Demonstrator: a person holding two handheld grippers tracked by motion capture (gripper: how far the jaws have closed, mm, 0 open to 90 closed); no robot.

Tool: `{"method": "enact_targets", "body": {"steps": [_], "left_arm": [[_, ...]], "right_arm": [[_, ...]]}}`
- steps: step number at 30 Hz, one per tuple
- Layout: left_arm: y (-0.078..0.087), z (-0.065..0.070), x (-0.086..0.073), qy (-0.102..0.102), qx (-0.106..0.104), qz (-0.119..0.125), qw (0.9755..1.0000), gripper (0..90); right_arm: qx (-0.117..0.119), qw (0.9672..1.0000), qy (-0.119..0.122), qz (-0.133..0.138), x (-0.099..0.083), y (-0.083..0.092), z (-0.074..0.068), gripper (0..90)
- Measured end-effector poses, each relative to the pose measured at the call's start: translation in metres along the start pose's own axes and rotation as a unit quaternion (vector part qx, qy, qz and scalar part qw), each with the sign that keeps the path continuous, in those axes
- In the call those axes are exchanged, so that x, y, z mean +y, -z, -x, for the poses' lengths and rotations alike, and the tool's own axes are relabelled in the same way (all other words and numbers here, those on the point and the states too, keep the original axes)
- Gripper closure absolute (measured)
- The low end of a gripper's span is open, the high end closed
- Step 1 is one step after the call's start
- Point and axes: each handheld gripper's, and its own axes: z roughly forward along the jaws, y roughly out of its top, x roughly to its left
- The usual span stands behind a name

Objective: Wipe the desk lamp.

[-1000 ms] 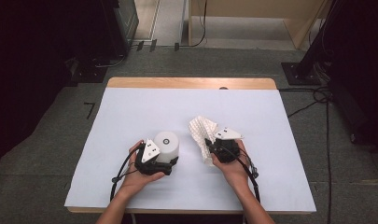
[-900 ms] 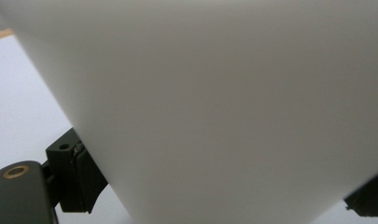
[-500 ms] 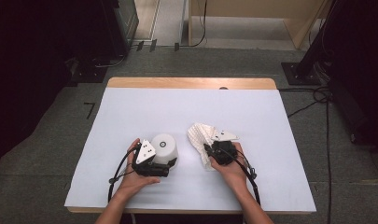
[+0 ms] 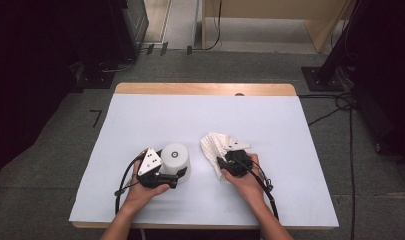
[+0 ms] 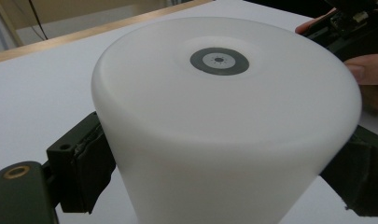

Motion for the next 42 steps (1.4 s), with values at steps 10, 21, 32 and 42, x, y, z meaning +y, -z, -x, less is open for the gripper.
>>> {"method": "enact_targets", "body": {"steps": [10, 21, 32, 42], "left_arm": [[0.005, -0.01, 0.009, 0.048, 0.012, 0.056, 0.9972, 8.7], [-0.001, -0.003, 0.011, 0.051, -0.009, 0.056, 0.9971, 8.8], [-0.004, 0.0, 0.013, 0.042, -0.009, 0.057, 0.9975, 8.9], [0.001, -0.006, 0.017, 0.046, 0.002, 0.068, 0.9966, 8.9]], "right_arm": [[0.073, 0.9959, 0.021, 0.05, 0.007, 0.018, -0.034, 80.9], [0.121, 0.9826, 0.06, 0.127, 0.015, 0.035, -0.068, 81.1], [0.121, 0.9745, 0.077, 0.172, 0.022, 0.052, -0.063, 81.0], [0.122, 0.983, 0.075, 0.115, 0.012, 0.027, -0.069, 80.9]]}}
